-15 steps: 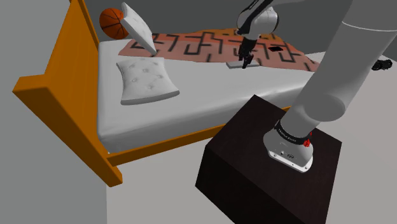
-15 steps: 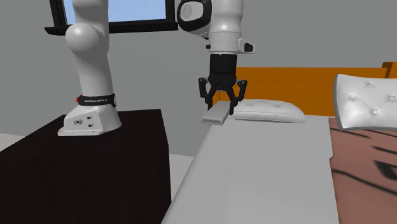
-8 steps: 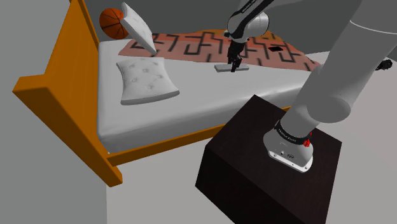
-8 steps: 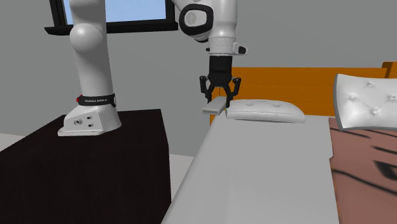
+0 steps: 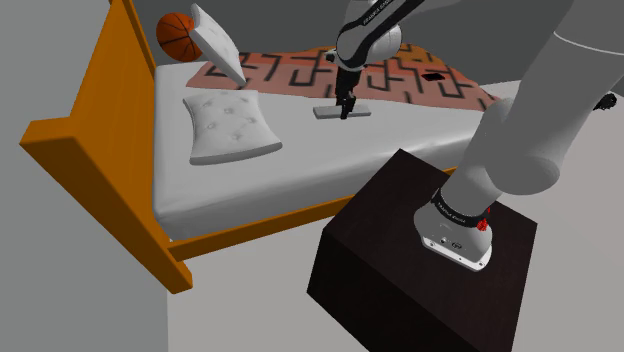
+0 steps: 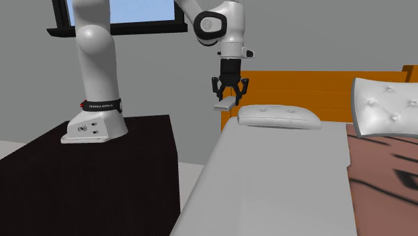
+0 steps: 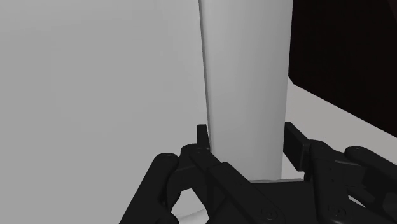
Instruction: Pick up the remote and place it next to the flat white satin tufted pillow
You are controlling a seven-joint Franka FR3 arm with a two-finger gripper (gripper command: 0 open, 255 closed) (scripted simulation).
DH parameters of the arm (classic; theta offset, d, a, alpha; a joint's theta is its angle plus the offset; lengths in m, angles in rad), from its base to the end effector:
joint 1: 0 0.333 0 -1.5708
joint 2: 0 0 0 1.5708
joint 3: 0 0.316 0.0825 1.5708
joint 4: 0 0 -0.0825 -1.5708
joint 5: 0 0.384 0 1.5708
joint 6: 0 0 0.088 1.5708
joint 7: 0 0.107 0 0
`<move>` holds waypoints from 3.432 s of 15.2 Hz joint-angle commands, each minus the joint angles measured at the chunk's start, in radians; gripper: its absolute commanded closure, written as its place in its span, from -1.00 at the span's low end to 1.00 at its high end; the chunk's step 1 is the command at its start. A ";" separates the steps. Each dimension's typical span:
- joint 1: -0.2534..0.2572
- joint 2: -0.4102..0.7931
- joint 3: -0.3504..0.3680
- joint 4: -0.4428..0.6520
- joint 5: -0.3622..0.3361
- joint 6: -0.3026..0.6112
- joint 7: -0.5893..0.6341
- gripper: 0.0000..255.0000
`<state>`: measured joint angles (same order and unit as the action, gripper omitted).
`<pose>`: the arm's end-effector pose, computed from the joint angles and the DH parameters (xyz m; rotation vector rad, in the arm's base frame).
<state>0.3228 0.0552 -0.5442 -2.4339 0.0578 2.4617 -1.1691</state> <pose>0.4719 -0.1074 0.2834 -2.8110 -1.3627 0.0152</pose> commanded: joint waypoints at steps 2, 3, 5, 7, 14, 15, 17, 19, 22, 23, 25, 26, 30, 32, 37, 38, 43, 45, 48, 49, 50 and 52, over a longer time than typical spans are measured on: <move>0.043 0.020 0.039 0.017 0.015 0.002 0.073 1.00; 0.057 0.026 0.051 0.025 0.019 0.000 0.096 1.00; 0.085 0.042 0.075 0.045 0.028 -0.005 0.142 1.00; 0.111 0.060 0.099 0.070 0.038 -0.012 0.186 1.00; 0.120 0.149 0.134 0.082 0.102 0.056 0.178 1.00; 0.118 0.162 0.138 0.082 0.112 0.068 0.170 1.00; 0.112 0.187 0.147 0.081 0.133 0.091 0.156 1.00; 0.105 0.213 0.157 0.082 0.154 0.114 0.141 1.00; 0.093 0.253 0.174 0.084 0.185 0.148 0.118 1.00; 0.089 0.266 0.180 0.085 0.196 0.159 0.111 1.00; 0.079 0.293 0.194 0.089 0.217 0.180 0.096 1.00; 0.074 0.307 0.201 0.091 0.227 0.191 0.088 1.00; 0.052 0.361 0.231 0.102 0.266 0.233 0.060 1.00; 0.040 0.388 0.246 0.108 0.284 0.253 0.046 1.00; 0.009 0.458 0.287 0.129 0.325 0.302 0.015 1.00; 0.002 0.472 0.295 0.134 0.332 0.311 0.009 1.00; -0.017 0.514 0.319 0.149 0.353 0.339 -0.007 1.00; -0.017 0.514 0.319 0.149 0.352 0.339 -0.007 1.00; -0.017 0.514 0.319 0.149 0.352 0.339 -0.007 1.00; -0.017 0.514 0.319 0.149 0.352 0.339 -0.007 1.00; -0.017 0.514 0.319 0.149 0.352 0.339 -0.007 -1.00; -0.017 0.514 0.319 0.149 0.352 0.339 -0.007 -1.00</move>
<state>0.3054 0.5693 -0.2248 -2.2845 0.4103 2.8006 -1.1761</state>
